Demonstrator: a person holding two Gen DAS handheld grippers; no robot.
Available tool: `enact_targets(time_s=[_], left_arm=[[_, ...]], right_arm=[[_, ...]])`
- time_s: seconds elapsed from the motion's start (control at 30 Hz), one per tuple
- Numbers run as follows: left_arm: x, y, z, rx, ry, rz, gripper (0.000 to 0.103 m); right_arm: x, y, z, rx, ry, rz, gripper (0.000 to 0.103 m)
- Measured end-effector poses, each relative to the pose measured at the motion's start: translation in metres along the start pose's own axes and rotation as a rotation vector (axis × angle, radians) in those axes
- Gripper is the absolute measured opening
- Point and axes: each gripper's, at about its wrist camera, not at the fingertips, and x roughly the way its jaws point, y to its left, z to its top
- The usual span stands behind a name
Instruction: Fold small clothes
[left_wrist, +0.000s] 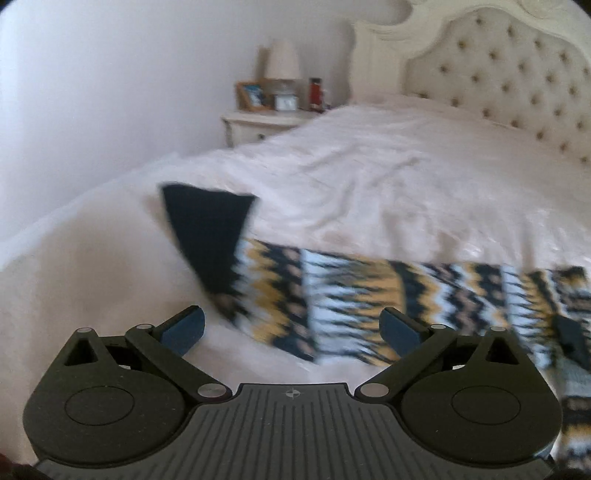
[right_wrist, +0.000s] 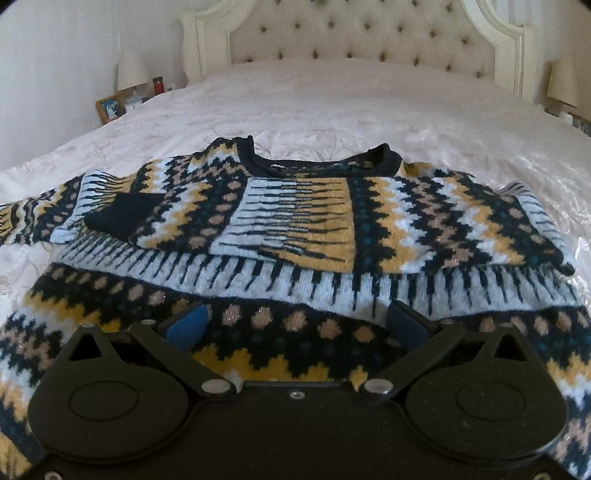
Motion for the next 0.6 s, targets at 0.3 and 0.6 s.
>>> enact_targets(time_s=[0.3,0.6], left_arm=[[0.028,0.013,0.02,-0.005,0.016,0.172,0.101],[0.026,0.039,0.02,-0.134,0.032,0.185,0.032]], right_arm=[[0.004,-0.001,-0.003,0.007,0.002,0.0,0.103],[0.005,-0.002,-0.004,0.008,0.002,0.001,0.103]])
